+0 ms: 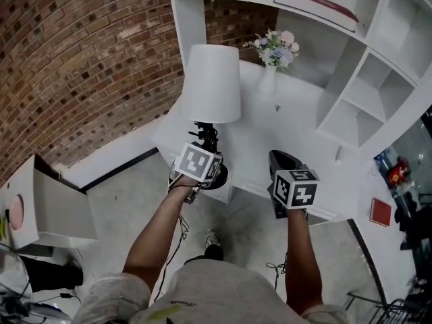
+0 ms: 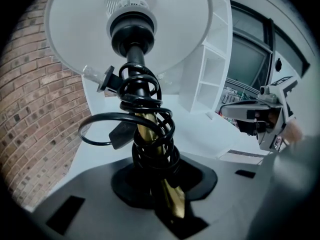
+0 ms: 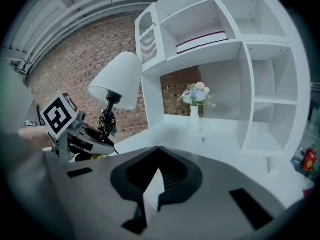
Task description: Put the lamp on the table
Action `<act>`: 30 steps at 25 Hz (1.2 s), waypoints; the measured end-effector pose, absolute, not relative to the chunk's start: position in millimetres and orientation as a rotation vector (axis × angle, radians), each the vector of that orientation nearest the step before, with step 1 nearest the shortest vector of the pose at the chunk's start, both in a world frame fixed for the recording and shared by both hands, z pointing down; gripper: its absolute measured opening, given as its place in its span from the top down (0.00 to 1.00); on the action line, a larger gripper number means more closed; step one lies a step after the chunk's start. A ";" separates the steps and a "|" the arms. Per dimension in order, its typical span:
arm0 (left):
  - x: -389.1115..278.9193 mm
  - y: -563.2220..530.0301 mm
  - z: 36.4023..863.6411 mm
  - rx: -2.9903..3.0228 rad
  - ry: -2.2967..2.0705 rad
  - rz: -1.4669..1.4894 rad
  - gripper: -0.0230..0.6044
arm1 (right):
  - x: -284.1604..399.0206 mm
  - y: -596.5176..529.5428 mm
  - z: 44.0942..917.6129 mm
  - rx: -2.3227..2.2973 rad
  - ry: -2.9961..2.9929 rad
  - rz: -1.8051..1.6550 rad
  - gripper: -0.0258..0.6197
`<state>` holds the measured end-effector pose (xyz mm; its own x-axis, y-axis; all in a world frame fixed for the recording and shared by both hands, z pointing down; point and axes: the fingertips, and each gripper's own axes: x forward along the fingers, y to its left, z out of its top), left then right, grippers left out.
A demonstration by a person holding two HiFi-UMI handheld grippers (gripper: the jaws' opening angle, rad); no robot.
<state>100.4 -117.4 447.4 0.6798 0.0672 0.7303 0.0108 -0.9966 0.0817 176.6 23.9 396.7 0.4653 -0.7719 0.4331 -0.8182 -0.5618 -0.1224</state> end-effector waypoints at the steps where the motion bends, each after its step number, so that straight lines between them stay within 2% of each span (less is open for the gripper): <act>1: 102.8 -123.6 447.9 2.816 0.075 1.236 0.80 | 178.8 17.5 395.6 2.601 -1.410 0.688 0.95; 30: 133.5 -201.4 452.5 2.805 0.240 1.246 0.80 | 201.6 -77.9 385.2 2.580 -1.337 0.705 0.95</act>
